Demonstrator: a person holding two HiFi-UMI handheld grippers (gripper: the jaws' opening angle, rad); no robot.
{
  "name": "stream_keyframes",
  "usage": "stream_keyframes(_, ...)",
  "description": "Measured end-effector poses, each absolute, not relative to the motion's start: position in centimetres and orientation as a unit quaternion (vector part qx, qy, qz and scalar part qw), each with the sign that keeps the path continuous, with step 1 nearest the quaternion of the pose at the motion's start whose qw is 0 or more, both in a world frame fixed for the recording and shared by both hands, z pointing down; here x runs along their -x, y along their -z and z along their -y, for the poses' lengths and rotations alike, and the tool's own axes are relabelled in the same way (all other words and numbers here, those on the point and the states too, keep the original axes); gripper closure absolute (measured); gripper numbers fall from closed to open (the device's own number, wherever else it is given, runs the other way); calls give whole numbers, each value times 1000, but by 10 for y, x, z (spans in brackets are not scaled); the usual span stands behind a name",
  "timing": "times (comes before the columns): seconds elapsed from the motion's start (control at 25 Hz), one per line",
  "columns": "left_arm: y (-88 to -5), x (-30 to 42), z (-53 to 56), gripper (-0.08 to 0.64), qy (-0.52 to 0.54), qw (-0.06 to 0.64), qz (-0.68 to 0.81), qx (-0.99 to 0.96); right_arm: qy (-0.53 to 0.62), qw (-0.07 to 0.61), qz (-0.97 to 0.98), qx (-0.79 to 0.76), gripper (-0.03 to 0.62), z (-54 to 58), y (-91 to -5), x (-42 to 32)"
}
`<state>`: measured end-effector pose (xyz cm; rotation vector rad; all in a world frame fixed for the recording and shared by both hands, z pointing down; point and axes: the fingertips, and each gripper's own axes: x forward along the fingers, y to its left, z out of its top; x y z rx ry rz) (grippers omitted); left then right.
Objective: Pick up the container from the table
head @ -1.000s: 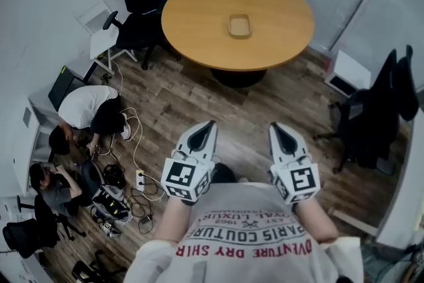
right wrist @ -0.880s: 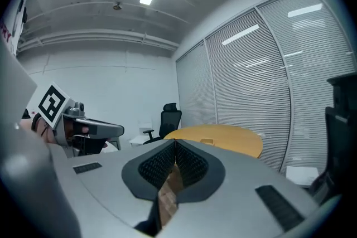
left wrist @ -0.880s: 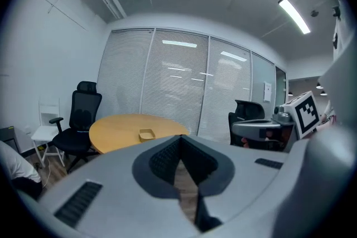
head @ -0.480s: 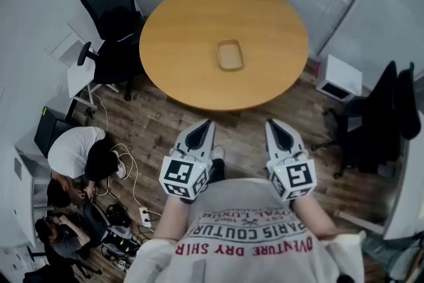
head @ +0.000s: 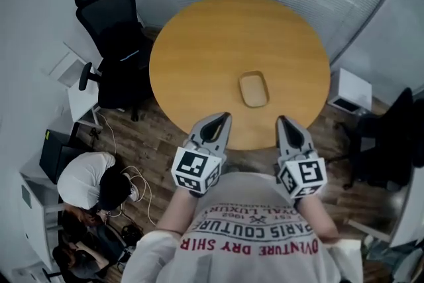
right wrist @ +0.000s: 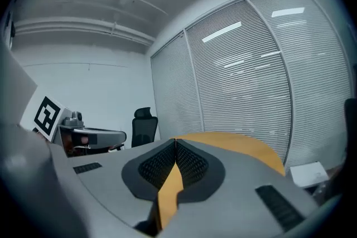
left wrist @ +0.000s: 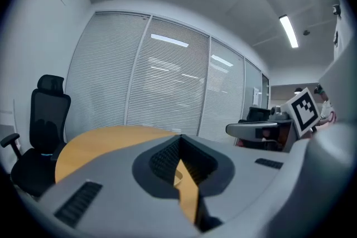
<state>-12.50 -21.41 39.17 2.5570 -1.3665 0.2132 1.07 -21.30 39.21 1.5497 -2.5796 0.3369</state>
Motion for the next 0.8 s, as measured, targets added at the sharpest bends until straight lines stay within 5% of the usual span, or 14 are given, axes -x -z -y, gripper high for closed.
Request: stream_keyframes(0.8, -444, 133, 349, 558, -57, 148, 520, -839, -159, 211, 843, -469, 589, 359, -519, -15)
